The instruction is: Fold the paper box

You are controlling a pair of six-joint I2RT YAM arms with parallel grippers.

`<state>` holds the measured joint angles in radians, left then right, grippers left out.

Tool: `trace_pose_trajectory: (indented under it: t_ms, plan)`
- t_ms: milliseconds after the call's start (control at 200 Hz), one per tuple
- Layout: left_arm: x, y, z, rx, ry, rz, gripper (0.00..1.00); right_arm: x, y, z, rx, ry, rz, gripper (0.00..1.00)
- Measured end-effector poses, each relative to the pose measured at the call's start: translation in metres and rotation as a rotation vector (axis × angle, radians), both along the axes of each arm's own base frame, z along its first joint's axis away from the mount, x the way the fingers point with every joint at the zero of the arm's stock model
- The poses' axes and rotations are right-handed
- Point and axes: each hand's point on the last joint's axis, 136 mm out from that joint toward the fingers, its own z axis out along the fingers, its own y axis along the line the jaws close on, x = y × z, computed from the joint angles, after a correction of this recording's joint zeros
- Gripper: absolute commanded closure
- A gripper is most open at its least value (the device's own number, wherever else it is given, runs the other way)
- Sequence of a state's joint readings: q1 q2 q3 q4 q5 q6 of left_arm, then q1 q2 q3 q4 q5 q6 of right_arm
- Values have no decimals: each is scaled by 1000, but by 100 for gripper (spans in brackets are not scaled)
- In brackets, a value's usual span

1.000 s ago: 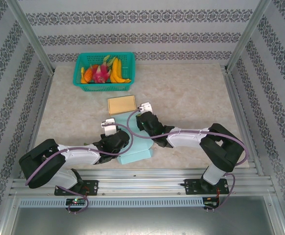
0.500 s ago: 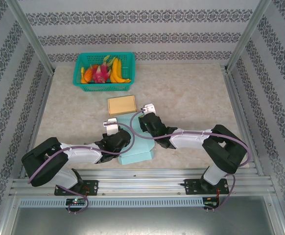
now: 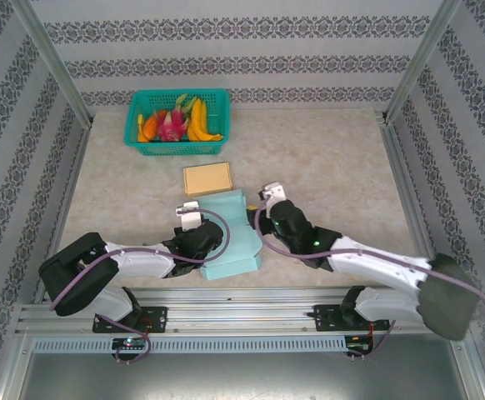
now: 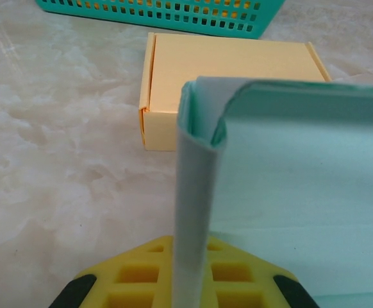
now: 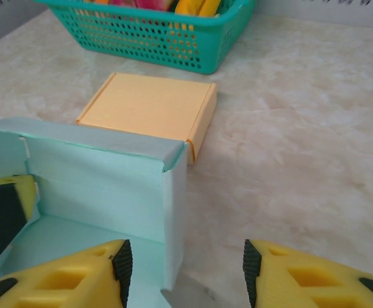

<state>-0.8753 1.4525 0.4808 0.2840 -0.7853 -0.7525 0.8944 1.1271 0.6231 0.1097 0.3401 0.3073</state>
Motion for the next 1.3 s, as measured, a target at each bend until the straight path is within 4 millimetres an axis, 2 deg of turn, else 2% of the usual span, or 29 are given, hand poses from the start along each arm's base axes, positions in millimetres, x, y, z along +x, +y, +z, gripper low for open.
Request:
trace_pose_trajectory:
  t_ms: [110,185,350,520,714,804,929,1014,1124,1304]
  plan:
    - [0,-3,-2,2,12,-22,100,-15,-30,36,41,-49,-38,45]
    - [0,-7,-2,4,20,-43,100,-25,-50,57,91,-89,-61,39]
    - [-1,-20,-5,14,53,-130,100,-43,-93,78,135,-165,-108,35]
    - [-3,-39,0,4,78,-240,100,-50,-120,75,99,-209,-149,35]
    - [5,-70,27,2,77,-364,100,-50,-130,33,48,-179,-176,35]
    - [9,-87,45,26,90,-430,100,-50,-132,23,39,-168,-182,35]
    - [22,-116,69,98,124,-524,100,-51,-132,25,55,-174,-182,34]
    - [31,-129,77,168,147,-566,100,-52,-133,28,68,-183,-184,34]
    - [33,-137,78,286,189,-652,100,-55,-137,37,114,-210,-193,34]
    - [22,-145,84,522,238,-883,100,-67,-152,56,207,-280,-216,34]
